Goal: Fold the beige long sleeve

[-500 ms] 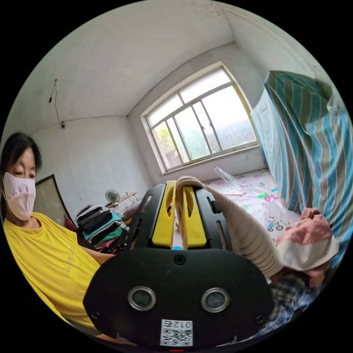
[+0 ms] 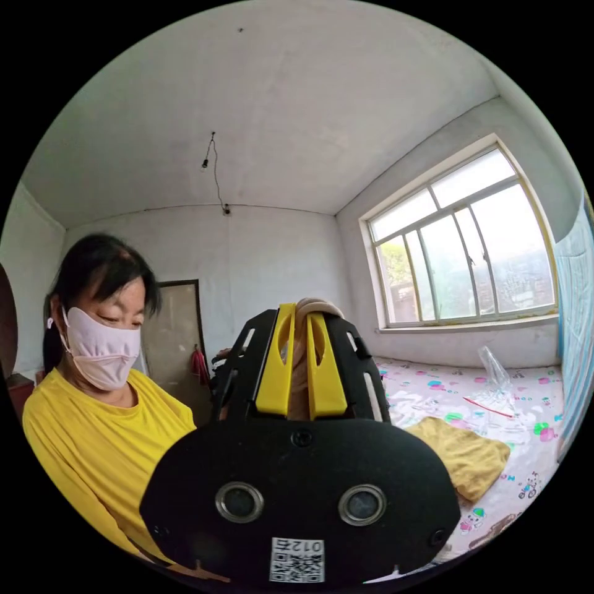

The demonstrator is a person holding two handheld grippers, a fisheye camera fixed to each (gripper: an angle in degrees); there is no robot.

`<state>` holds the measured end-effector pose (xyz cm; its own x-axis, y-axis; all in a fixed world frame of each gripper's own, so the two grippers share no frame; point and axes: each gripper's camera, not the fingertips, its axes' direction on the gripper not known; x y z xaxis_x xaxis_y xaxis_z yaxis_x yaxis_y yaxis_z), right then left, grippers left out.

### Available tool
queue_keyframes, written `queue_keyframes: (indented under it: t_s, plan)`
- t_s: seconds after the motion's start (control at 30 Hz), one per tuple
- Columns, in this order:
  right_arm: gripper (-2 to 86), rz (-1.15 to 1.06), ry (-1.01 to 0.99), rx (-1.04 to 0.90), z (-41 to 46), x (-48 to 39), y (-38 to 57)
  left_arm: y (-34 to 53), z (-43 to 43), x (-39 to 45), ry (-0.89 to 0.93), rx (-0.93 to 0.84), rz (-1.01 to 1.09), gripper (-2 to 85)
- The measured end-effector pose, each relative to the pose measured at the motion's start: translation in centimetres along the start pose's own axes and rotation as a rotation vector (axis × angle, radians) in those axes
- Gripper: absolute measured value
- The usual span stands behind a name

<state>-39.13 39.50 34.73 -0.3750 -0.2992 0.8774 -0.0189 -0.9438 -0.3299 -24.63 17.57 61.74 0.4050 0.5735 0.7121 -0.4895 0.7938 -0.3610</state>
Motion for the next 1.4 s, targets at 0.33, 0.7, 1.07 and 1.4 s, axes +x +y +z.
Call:
queue_keyframes:
  t_s: [0.33, 0.7, 1.07, 1.4]
  plan:
    - [0.7, -0.069, 0.085, -0.115, 6.2, -3.6, -0.9, 1.0, -11.8, -5.9, -0.169, 0.209, -0.067, -0.4]
    - [0.7, 0.103, 0.097, -0.239, 12.4, -0.4, -0.1, -1.4, -21.6, -16.7, 0.148, 0.068, 0.054, -0.5]
    - [3.2, 0.885, 0.465, -0.914, 29.7, 24.2, 24.5, 12.9, 28.9, -36.1, 0.543, -0.875, -0.788, 0.8]
    - [10.4, 0.119, 0.558, -1.342, 40.6, 12.8, 33.2, 14.1, 33.2, -38.6, 0.625, -0.865, -0.82, 2.0]
